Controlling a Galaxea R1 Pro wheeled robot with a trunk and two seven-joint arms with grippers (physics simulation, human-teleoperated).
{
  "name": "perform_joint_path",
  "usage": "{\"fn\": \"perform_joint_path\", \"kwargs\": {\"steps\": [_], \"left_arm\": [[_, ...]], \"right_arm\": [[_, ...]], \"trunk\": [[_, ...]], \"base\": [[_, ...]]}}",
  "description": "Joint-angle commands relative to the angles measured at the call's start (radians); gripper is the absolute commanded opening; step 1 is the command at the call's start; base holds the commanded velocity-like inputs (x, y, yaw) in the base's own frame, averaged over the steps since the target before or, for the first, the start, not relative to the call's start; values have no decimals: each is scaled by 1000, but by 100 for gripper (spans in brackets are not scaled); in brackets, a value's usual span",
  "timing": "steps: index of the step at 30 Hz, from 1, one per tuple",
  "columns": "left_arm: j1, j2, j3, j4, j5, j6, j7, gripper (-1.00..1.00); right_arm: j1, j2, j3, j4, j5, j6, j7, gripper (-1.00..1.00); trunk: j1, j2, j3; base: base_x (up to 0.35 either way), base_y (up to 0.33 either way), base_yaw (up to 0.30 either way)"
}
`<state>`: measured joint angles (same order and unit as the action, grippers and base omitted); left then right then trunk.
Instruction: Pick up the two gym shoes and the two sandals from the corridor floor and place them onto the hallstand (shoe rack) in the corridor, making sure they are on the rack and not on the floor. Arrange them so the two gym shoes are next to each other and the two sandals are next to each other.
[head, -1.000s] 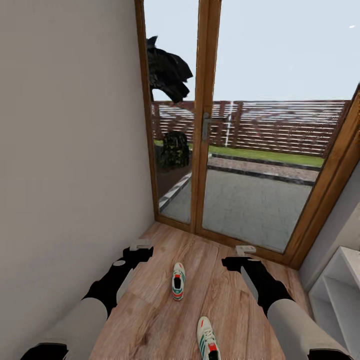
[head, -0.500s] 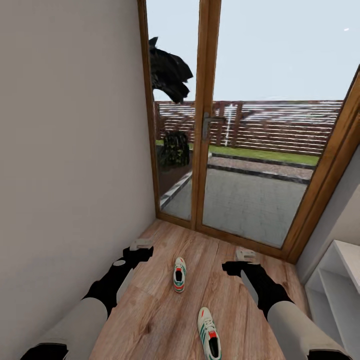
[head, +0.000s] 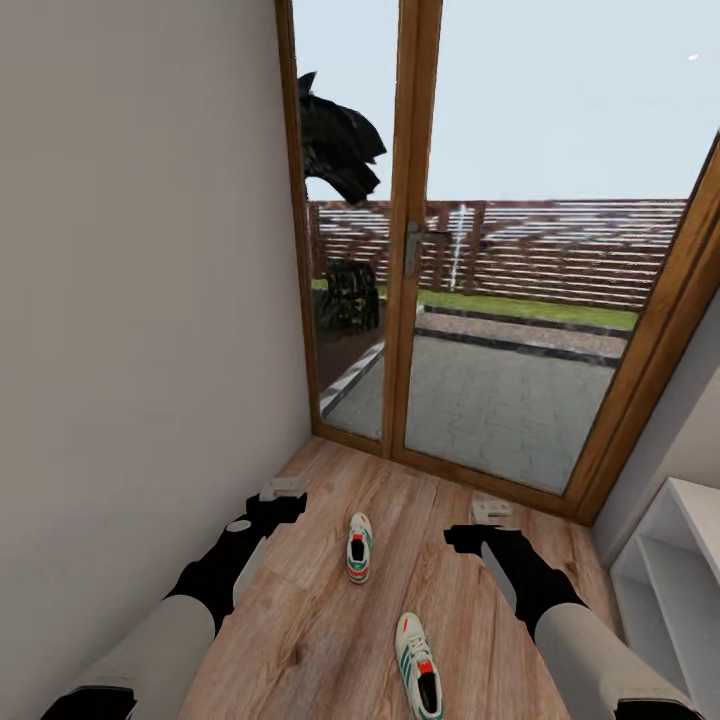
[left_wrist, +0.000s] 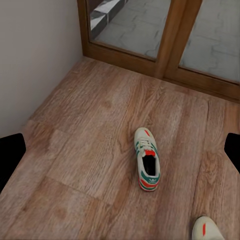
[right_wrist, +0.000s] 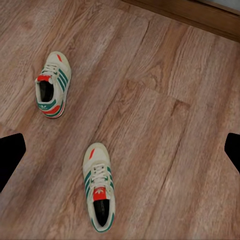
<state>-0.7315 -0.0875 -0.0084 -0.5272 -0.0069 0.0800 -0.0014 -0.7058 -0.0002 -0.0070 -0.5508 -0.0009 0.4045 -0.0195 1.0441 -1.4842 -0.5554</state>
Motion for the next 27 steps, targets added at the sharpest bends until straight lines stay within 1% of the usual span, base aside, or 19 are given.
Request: {"fn": "perform_joint_path", "kwargs": {"steps": [1, 5, 7, 11, 14, 15, 16, 18, 22, 26, 27], "left_arm": [[0, 0, -1, -2, -1, 6, 0, 100], [0, -1, -1, -8, -1, 6, -6, 100], [0, -2, -1, -41, -1, 8, -28, 100], [0, -3, -1, -81, -1, 9, -40, 100], [0, -2, -4, -101, -1, 10, -46, 100], [0, -2, -14, -109, -1, 10, -48, 100], [0, -2, -17, -110, -1, 10, -48, 100], [0, -2, -37, -112, -1, 10, -49, 100], [0, -2, -63, -113, 0, 11, -49, 100], [0, -1, -73, -114, 0, 11, -49, 100], [0, -1, -76, -114, 0, 11, -49, 100]], "right_arm": [[0, 0, -1, -2, 1, 4, -2, 100], [0, 0, -1, -1, 2, -1, -2, 100], [0, 0, -1, 0, 3, -2, -2, 100], [0, 0, -1, 2, 4, -12, -2, 100], [0, 0, 0, 21, 4, -43, -2, 100], [0, 0, 1, 54, 5, -81, -2, 100], [0, 0, 1, 62, 5, -90, -2, 100], [0, 0, 1, 87, 3, -119, -3, 100], [0, 0, 1, 101, 0, -142, -4, 100], [0, 0, 1, 112, -3, -158, -4, 100], [0, 0, 1, 128, -4, -173, -4, 100]], "trunk": [[4, -8, -5], [19, -36, -23], [27, -50, -32], [42, -78, -46], [54, -99, -56], [58, -106, -59], [61, -113, -62], [69, -127, -69], [84, -155, -81], [100, -183, -94], [104, -190, -97]], "base": [[0, 0, 0], [0, 0, 0], [0, 0, 0], [0, 0, 0], [0, 0, 0], [0, 0, 0], [0, 0, 0], [0, 0, 0], [0, 0, 0], [0, 0, 0], [0, 0, 0]]}}
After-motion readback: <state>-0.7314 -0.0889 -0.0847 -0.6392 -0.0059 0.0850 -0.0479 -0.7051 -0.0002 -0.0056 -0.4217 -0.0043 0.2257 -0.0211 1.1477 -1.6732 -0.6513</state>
